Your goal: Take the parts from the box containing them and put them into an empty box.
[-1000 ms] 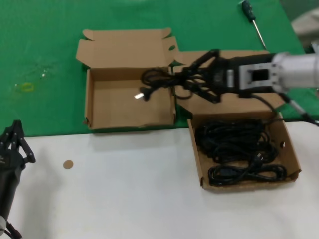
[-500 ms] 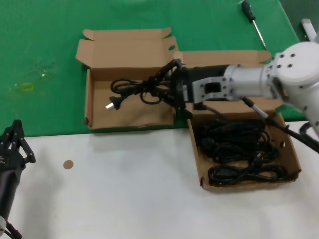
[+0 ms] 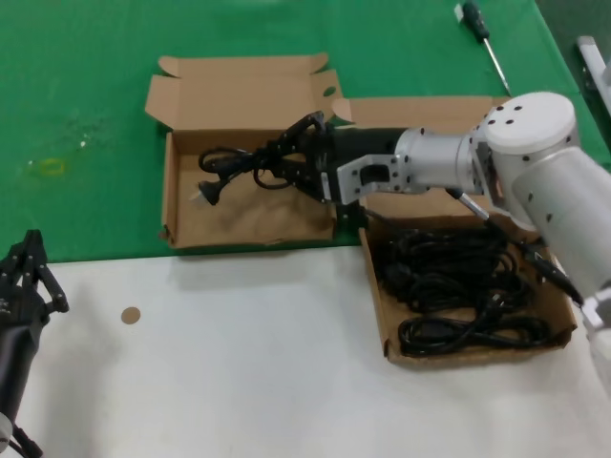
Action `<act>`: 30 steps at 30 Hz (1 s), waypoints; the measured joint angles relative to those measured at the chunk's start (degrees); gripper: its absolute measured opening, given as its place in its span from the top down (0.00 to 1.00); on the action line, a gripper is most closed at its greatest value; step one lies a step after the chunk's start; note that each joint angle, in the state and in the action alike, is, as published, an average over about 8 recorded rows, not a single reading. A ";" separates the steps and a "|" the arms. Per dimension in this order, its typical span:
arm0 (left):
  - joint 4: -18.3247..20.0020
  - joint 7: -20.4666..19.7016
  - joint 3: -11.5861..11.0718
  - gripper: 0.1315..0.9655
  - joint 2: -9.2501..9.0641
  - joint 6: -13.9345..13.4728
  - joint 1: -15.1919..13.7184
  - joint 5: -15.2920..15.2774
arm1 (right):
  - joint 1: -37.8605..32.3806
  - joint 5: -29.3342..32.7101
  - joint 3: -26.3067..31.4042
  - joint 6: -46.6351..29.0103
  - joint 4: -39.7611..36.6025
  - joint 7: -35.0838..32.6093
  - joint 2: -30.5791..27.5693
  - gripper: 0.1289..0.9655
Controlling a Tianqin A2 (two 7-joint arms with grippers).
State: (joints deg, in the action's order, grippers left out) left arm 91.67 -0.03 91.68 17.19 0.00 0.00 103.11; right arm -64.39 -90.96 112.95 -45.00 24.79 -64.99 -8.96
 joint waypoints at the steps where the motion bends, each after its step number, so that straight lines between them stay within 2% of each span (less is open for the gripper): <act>1: 0.00 0.00 0.00 0.98 0.00 0.00 0.00 0.00 | -0.55 -0.32 -0.45 0.13 -1.57 -1.43 0.46 0.90; 9: 0.00 0.00 0.00 0.98 0.00 0.00 0.00 0.00 | -4.05 -2.56 -3.92 0.23 -11.84 -10.79 3.05 0.83; 16: 0.00 0.00 0.00 0.98 0.00 0.00 0.00 0.00 | -4.06 -2.73 -4.88 -0.51 -13.05 -11.55 3.12 0.79; 20: 0.00 0.00 0.00 0.98 0.00 0.00 0.00 0.00 | -2.14 -1.86 -4.22 -1.09 -8.73 -7.72 1.76 0.71; 24: 0.00 0.00 0.00 0.98 0.00 0.00 0.00 0.00 | 0.98 -0.58 -3.01 -1.40 -1.03 -1.57 -0.64 0.64; 30: 0.00 0.00 0.00 0.98 0.00 0.00 0.00 0.00 | 6.31 1.05 -1.58 -1.37 12.54 8.44 -5.34 0.46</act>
State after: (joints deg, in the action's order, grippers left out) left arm 91.67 -0.02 91.68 17.19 0.00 0.00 103.11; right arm -58.08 -89.91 111.37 -46.37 37.33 -56.55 -14.30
